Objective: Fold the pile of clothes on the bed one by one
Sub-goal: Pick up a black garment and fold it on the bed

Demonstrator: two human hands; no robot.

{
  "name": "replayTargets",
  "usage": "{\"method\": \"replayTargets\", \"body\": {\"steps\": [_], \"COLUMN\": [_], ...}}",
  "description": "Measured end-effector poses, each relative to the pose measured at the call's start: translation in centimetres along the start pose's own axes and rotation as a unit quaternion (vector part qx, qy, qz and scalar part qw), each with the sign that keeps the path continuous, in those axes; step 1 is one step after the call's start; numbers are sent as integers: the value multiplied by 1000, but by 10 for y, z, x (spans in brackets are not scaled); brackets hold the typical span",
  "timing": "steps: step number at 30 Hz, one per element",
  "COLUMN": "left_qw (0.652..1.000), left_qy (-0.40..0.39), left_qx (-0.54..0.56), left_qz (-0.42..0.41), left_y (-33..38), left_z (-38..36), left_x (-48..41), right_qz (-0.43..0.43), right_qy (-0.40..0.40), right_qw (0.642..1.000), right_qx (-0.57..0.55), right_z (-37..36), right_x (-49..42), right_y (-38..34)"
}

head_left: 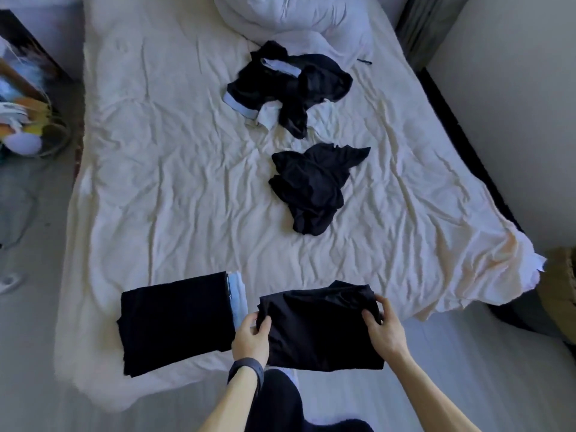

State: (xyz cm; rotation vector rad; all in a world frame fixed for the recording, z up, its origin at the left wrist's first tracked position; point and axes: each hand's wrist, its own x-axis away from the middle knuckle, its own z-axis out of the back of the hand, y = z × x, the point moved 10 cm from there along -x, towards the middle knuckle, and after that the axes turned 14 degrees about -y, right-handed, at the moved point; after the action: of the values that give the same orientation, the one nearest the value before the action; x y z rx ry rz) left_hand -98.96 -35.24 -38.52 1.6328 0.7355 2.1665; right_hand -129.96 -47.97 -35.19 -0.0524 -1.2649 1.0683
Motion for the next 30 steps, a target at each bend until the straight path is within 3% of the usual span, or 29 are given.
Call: {"method": "replayTargets", "body": {"steps": [13,19,25,30], "left_qw": [987,979,969,969], "left_qy": [131,130,230,169], "left_qx": [-51,-68,-33,-88], "left_qz": [72,145,86,158], "left_y": [11,-9,-8,-14], "left_z": [0,-7,-5,3], "left_x": [-112,-156,-147,-158], "right_qz": [6,35,55,43], "right_qy": [-84,-115,-81,-77], "right_qw": [995,987,993,989], "right_qx": [55,109,71,123], "right_z": [-31,-44,-46,-49], "right_x": [-173,-204,-212,-227], "right_y": [-17,-30,-29,-30]}}
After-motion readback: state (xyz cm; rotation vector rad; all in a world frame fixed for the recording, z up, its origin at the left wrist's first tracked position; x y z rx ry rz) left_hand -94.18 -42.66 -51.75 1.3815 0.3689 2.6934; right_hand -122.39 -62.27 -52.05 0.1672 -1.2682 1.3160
